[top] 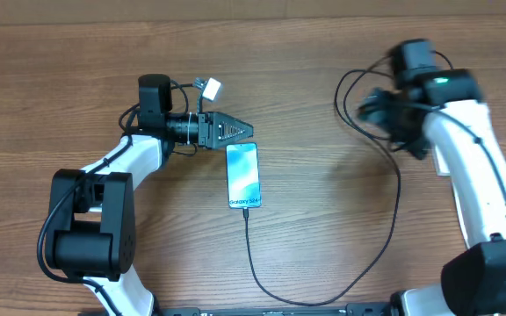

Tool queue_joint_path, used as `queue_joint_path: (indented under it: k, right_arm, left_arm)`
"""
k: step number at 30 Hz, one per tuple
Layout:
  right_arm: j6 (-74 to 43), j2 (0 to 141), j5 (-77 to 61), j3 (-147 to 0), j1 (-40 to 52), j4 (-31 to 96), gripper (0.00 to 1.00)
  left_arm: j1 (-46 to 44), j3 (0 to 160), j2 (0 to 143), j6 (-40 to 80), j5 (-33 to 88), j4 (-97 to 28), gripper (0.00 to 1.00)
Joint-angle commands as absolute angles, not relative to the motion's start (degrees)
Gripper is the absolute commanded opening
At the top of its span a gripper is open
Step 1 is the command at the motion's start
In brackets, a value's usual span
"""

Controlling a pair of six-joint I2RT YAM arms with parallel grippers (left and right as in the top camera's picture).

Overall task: Plug charger to phone and switch on socket
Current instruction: 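Position the right gripper above the power strip's orange switch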

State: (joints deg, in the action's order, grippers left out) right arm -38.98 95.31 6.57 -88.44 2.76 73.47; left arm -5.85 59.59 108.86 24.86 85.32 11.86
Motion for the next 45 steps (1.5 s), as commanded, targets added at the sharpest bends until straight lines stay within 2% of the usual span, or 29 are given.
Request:
queue_joint_path:
  k: [1,6,21,45]
  right_arm:
    - [-39.05,95.94,7.66,-89.10,-3.46,72.95,1.00]
    - [-38.96,96.25,7.64,-89.10,-9.23,69.17,1.00]
    - [-41.17,104.51,7.88,-88.29,-22.33,71.88,1.00]
    - [-42.06,117.38,8.34,-87.37,-24.25,61.21,1.00]
  left_arm:
    - [-5.67,60.23,108.31,23.53,86.37,12.05,1.00]
    - [-5.67,60.23,108.31,23.53,86.37,12.05,1.00]
    - [-5.67,60.23,108.31,23.53,86.37,12.05,1.00]
    - [-5.67,60.23,108.31,23.53,86.37,12.05,1.00]
